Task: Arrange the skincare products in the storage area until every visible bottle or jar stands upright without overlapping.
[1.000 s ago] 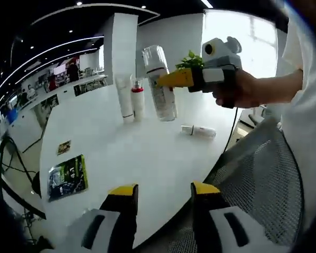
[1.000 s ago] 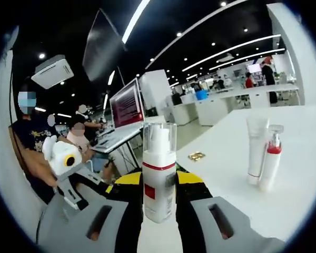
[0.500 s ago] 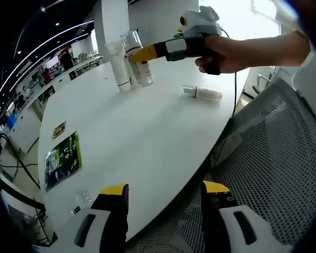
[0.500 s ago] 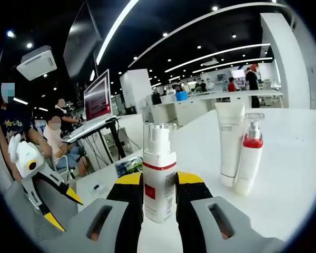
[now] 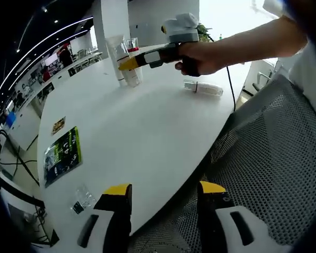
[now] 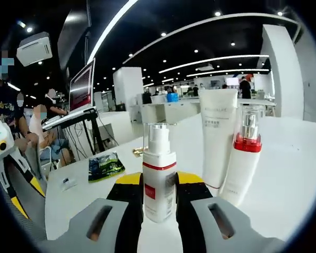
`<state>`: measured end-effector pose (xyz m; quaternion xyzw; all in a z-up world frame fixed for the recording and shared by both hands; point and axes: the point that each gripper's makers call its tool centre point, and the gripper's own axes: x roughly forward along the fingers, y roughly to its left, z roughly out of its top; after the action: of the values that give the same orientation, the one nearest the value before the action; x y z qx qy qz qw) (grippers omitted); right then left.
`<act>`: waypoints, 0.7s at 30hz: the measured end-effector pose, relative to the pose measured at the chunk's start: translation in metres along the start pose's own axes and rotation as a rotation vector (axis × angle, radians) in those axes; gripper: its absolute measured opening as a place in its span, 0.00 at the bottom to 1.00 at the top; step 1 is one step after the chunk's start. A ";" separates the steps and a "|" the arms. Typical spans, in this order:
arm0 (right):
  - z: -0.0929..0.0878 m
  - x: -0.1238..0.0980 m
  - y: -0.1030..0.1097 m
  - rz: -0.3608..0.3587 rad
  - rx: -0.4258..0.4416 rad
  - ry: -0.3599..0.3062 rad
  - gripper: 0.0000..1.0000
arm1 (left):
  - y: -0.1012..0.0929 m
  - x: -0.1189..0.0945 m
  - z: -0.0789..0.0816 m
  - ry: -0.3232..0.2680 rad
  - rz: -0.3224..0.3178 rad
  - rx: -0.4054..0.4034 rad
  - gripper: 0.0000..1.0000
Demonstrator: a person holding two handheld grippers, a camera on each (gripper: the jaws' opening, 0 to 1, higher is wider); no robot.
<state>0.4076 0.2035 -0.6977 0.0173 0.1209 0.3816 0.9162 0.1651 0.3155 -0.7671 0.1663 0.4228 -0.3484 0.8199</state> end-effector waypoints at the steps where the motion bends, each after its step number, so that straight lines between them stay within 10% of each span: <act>1: -0.002 0.001 0.000 -0.002 -0.003 0.002 0.20 | 0.000 0.000 0.000 0.002 -0.001 0.003 0.49; 21: -0.025 0.024 -0.027 -0.056 -0.079 0.052 0.20 | 0.002 -0.001 -0.001 0.007 0.006 0.020 0.43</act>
<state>0.4373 0.1999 -0.7300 -0.0321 0.1299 0.3607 0.9230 0.1656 0.3185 -0.7673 0.1769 0.4218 -0.3495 0.8177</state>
